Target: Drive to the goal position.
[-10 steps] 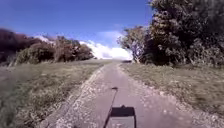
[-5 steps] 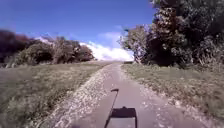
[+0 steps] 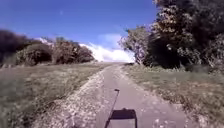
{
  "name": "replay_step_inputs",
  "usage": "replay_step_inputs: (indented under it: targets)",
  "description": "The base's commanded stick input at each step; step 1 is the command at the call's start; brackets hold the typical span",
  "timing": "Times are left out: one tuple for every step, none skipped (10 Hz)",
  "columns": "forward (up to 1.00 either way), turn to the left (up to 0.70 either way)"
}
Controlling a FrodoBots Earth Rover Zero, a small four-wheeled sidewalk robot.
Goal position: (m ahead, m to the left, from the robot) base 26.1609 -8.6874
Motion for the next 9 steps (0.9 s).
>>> replay_step_inputs:
  targets:
    - [1.0,0.19]
    - [1.0,0.32]
    - [1.0,0.18]
    - [1.0,0.0]
    - [1.0,0.0]
    - [1.0,0.0]
    - [1.0,0.0]
    - [1.0,0.0]
    - [1.0,0.0]
